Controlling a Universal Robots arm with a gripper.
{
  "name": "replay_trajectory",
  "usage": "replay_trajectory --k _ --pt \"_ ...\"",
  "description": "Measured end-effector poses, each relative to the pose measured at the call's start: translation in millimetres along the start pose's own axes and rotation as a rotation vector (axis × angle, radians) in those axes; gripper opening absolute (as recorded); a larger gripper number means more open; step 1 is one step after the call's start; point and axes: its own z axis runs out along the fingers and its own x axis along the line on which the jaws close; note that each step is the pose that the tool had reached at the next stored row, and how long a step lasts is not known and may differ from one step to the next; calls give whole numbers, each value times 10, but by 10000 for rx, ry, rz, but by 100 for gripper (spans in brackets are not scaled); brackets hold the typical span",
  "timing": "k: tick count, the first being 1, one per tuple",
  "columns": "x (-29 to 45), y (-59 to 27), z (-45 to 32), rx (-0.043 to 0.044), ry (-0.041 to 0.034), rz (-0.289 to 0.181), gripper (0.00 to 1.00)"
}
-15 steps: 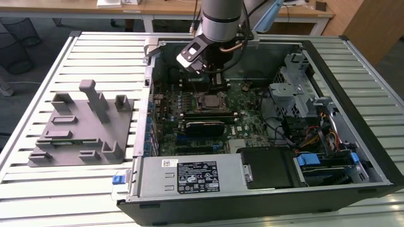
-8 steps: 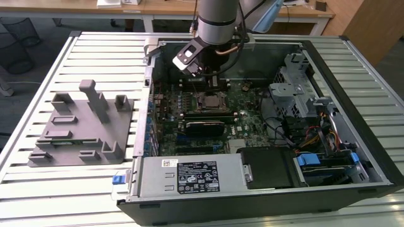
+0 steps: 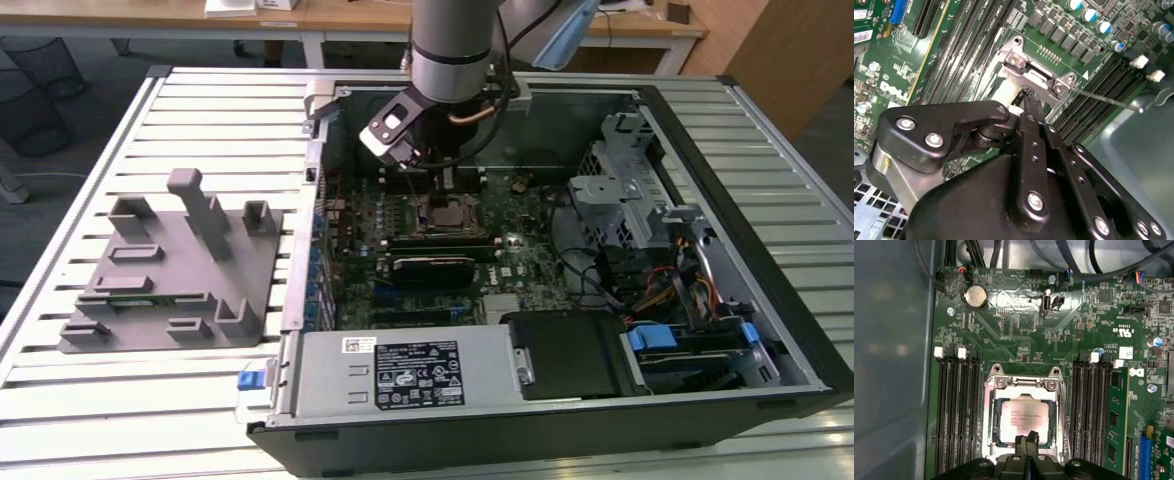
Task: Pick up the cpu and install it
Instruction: 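Close the cpu cover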
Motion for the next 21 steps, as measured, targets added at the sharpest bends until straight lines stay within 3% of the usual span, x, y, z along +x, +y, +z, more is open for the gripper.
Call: replay_trajectory --k 14,21 --pt "1 -30 181 0 0 -1 11" --pt "1 -39 160 0 -1 0 11"
